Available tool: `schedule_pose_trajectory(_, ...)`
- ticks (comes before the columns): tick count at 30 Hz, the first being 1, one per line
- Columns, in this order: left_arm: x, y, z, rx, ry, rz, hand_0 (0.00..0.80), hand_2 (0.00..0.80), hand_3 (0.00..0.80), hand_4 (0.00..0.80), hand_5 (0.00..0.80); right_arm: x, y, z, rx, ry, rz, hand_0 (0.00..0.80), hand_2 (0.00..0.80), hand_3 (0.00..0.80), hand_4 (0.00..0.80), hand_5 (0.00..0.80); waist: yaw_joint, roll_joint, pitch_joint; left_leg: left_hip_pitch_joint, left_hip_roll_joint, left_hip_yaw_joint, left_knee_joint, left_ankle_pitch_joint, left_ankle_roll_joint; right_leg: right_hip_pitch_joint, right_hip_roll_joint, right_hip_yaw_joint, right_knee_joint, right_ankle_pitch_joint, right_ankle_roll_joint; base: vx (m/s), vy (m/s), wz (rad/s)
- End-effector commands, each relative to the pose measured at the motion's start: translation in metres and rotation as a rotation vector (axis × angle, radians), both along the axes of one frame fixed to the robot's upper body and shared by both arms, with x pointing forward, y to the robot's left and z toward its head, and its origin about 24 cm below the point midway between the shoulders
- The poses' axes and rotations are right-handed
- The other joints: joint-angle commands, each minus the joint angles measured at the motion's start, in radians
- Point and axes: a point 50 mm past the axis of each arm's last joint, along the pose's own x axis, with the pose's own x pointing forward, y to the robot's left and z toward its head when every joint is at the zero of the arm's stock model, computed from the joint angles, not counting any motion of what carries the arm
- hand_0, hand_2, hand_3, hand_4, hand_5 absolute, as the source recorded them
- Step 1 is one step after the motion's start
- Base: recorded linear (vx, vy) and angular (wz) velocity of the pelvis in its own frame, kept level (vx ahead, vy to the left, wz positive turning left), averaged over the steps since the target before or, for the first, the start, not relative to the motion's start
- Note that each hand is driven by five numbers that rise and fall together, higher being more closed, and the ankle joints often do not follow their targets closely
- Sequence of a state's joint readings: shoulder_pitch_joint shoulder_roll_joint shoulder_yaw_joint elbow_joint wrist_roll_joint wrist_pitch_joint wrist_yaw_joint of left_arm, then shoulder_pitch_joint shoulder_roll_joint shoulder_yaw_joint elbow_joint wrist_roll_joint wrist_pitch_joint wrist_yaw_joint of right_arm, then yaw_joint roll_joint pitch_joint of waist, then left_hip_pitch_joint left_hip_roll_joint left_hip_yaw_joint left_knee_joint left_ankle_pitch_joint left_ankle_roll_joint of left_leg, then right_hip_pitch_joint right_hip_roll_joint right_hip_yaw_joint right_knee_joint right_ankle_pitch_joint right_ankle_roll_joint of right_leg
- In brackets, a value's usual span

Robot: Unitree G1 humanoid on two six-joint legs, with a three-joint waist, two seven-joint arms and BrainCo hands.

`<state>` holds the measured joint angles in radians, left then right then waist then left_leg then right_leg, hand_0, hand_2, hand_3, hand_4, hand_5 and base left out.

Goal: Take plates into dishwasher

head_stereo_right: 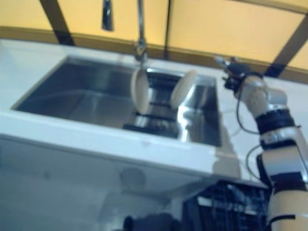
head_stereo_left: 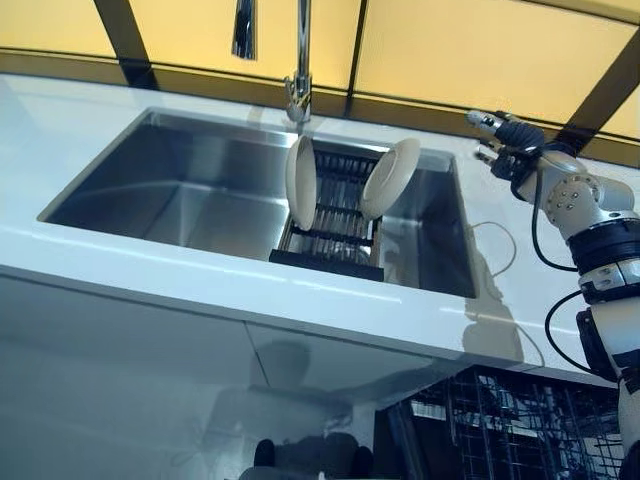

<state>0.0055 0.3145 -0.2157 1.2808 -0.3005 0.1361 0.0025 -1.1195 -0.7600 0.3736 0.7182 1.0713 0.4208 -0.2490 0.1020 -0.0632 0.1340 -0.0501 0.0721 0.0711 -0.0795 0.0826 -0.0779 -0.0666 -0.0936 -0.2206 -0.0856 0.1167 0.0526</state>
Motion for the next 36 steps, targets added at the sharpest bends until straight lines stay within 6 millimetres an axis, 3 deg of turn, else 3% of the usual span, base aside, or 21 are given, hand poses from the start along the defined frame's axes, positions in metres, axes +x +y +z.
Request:
schedule_pose_trajectory(1, 0.018, 0.014, 0.007, 0.062, -0.028, -0.013, 0.000, 0.000, 0.000, 0.000, 0.000, -0.002, 0.019, 0.076, -0.068, -0.206, 0.010, 0.000, 0.000, 0.000, 0.000, 0.000, 0.020, -0.043, 0.067, -0.045, -0.014, -0.032, -0.008, -0.009, 0.007, -0.008, -0.069, 0.003, -0.002, 0.026, 0.090, -0.033, -0.001, 0.11)
schedule_pose_trajectory(21, 0.027, 0.011, 0.008, 0.039, -0.067, 0.000, 0.000, 0.000, 0.000, 0.000, 0.000, -0.002, 0.028, 0.097, -0.119, -0.249, 0.019, 0.000, 0.000, 0.000, 0.000, 0.000, 0.028, -0.027, 0.122, -0.088, -0.019, -0.043, -0.008, 0.003, 0.001, -0.039, -0.069, -0.006, -0.002, 0.022, 0.085, -0.005, 0.000, 0.01)
schedule_pose_trajectory(36, 0.028, 0.005, 0.006, 0.027, -0.085, 0.006, 0.000, 0.000, 0.000, 0.000, 0.000, 0.003, 0.035, 0.087, -0.113, -0.205, 0.052, 0.000, 0.000, 0.000, 0.000, 0.000, 0.035, -0.028, 0.131, -0.081, -0.022, -0.044, -0.008, 0.001, 0.000, -0.032, -0.069, -0.012, -0.002, 0.020, 0.083, 0.000, 0.000, 0.00)
